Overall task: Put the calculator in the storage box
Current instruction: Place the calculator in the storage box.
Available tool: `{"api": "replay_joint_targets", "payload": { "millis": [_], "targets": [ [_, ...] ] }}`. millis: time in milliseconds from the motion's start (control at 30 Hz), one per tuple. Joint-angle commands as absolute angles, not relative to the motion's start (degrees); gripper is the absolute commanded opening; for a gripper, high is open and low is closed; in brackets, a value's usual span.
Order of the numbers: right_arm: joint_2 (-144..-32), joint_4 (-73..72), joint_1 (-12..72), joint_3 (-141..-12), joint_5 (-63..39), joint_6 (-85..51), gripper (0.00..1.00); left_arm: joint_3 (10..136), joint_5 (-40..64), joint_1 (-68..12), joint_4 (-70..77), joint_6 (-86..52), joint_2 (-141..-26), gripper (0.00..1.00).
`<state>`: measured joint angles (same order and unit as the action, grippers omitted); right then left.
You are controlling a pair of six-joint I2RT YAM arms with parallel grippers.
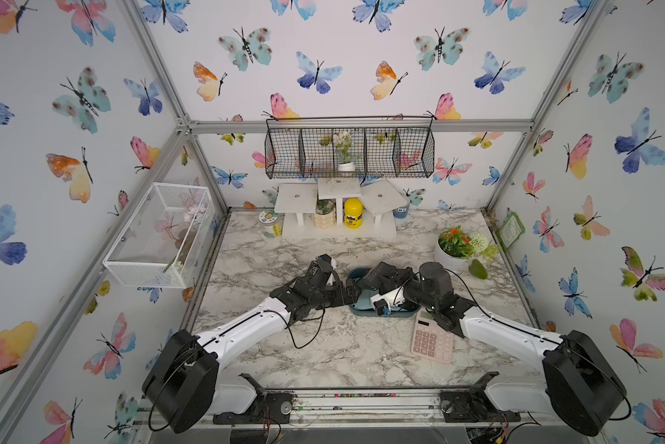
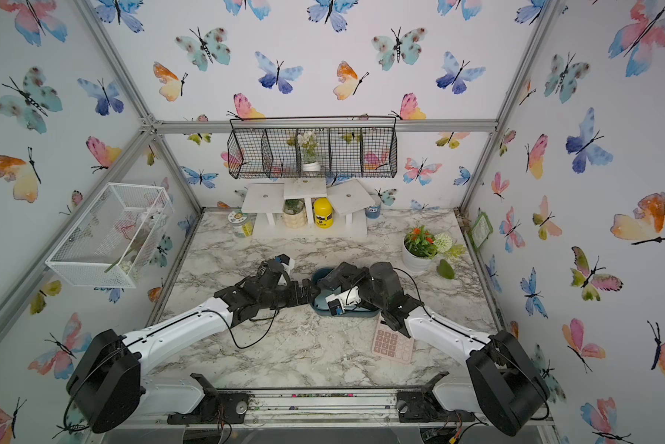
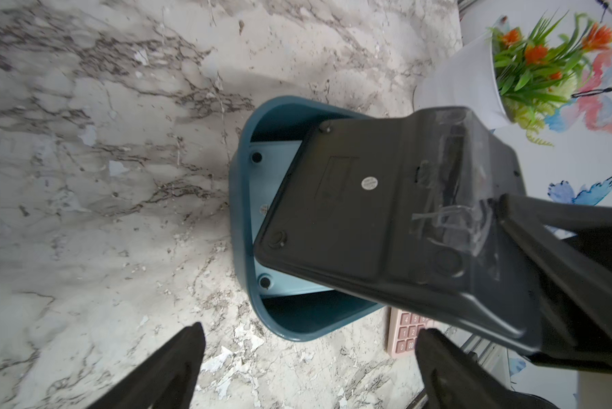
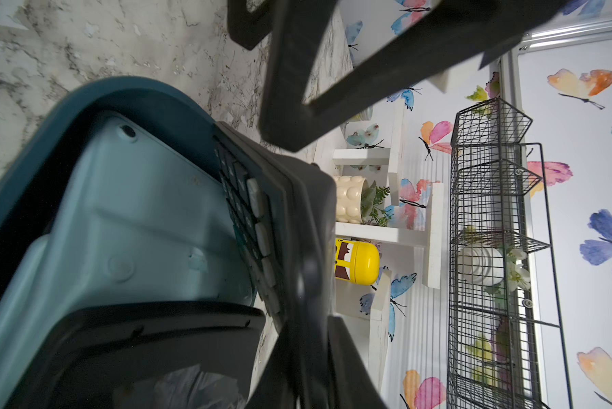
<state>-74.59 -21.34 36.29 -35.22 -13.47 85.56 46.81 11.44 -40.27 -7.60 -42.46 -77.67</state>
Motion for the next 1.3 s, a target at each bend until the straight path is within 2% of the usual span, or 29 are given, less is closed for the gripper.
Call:
{"api": "replay_joint_targets", "payload": {
  "millis": [0,100,200,433,600,767,800,967,1267],
  "targets": [
    [-74.39,-23.29,36.04,-33.39,-15.09,83.32,0.25,46.8,11.33,-40.82,-5.36,-43.14,-77.93,1.0],
    [-74.06,-24.07,36.04,-32.61,-15.07,82.25,0.29,46.54,11.14,-40.97,-5.36,-43.24,-77.35,1.0],
    [-73.71,-24.44,36.04,-32.44,-14.62,80.43,0.39,46.25,11.11,-40.97,-5.52,-43.24,-76.65,1.0],
    [-72.26,-23.7,36.04,-32.95,-14.18,76.58,0.44,46.41,10.42,-40.96,-6.39,-43.33,-76.11,1.0],
    [-70.97,-19.54,36.04,-34.71,-12.48,72.15,0.54,46.89,10.11,-41.04,-7.02,-43.33,-75.81,1.0],
    [-70.56,-16.61,36.04,-36.08,-8.01,67.21,0.55,47.98,9.59,-41.04,-8.25,-42.89,-75.5,1.0],
    [-70.69,-15.81,36.04,-36.53,-6.84,65.99,0.59,48.22,9.5,-41.04,-8.49,-42.85,-75.41,1.0],
    [-70.62,-13.45,36.04,-37.75,-2.38,60.06,1.0,48.87,9.24,-41.04,-9.4,-42.76,-75.07,1.0],
    [-66.88,-6.85,36.04,-40.72,-0.9,47.36,0.99,49.3,8.17,-41.04,-10.53,-42.52,-74.59,1.0]
  ]
}}
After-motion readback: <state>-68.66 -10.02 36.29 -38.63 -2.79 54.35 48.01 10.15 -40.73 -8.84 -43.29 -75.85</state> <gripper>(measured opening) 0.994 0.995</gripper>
